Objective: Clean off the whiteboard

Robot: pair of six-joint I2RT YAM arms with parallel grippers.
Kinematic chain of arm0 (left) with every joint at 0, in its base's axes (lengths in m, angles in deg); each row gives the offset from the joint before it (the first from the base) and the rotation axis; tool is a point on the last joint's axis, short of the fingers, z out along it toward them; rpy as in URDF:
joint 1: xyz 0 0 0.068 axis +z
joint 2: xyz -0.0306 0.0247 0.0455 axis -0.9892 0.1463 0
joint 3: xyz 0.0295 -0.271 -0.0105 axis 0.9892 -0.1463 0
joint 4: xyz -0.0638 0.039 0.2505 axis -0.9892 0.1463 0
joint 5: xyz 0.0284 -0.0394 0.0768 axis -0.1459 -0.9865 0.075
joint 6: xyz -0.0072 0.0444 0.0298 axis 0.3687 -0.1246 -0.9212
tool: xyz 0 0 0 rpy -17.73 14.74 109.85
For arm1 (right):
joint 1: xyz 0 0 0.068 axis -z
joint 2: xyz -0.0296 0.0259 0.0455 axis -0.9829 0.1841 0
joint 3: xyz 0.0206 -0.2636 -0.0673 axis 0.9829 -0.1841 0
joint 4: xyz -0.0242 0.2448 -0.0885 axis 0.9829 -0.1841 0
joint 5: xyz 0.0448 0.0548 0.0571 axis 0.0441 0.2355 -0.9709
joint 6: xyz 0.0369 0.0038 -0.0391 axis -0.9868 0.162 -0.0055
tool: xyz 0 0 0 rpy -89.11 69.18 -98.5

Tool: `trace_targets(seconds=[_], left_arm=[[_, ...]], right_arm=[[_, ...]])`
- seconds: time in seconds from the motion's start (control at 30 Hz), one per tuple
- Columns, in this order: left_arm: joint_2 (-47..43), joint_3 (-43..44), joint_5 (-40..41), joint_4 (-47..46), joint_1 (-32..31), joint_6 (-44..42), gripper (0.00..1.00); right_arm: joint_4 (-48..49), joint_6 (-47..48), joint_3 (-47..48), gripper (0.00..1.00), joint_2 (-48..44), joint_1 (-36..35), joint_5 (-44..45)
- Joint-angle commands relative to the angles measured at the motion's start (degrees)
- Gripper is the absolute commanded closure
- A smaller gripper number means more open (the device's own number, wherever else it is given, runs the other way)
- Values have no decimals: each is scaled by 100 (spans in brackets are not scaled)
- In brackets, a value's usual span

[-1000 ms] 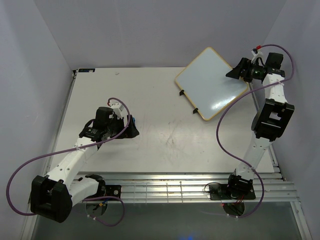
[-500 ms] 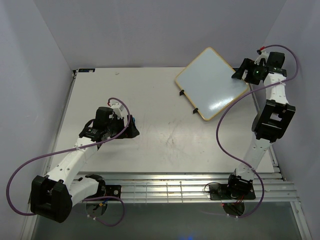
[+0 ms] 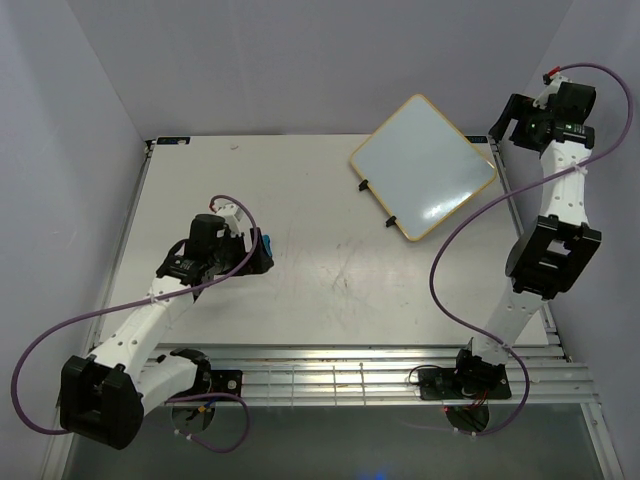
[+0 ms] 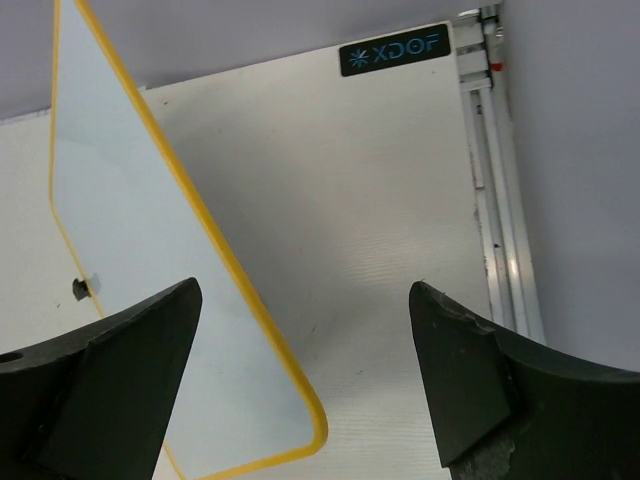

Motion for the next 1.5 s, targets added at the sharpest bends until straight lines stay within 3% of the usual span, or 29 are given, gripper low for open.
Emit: trace_targets(seconds=[0.0,0.13,0.27,0.43,0.57,0.73,0.9,1.27,1.47], left_arm=[[-300,53,484,26,-8,90,2],[-634,194,1396,192,-8,214,2],[-925,527,2511,421,-8,249,2],[-1022,1413,3112,833,-8,100,2],[-1179,2188,3218,1177,-8,-76,2],[-1513,2857,3297,1643,-8,-462,2],[-2259,2735,3131,1749,-8,-735,2],[-3087,2356,3438,2074,-17,-1096,2],[-3087,2225,3008,2030,-26,-911,2]], right_arm=[[-178,-65,175,10,-410,-46,796],[-214,215,-448,10,-1183,-703,1163],[322,348,-1994,10,-2814,-1653,1973],[393,331,-3916,10,-4258,-2392,2237],[193,243,-4982,10,-5718,-2455,1853],[-475,339,-5381,10,-6923,-2508,1464],[-1241,348,-5354,10,-7661,-2710,2176],[-1585,471,-5459,10,-8848,-2762,2238],[-1383,436,-5600,10,-9288,-2789,2185]])
